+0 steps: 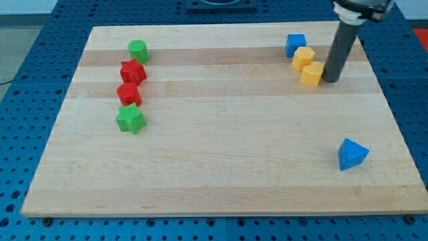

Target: Nudge the blue triangle left a bit

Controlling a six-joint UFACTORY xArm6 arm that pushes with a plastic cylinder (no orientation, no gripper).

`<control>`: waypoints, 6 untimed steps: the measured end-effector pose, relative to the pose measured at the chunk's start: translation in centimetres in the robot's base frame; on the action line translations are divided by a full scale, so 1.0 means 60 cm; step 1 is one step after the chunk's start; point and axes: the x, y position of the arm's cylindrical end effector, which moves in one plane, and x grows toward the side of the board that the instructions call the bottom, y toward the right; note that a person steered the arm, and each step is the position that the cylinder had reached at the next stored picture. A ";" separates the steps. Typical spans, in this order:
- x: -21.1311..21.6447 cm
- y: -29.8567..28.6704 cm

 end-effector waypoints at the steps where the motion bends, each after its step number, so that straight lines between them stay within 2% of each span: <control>1: 0.000 -0.012; 2: 0.009 0.029; 3: 0.053 0.164; 4: 0.221 0.203; 5: 0.331 0.167; 6: 0.343 0.116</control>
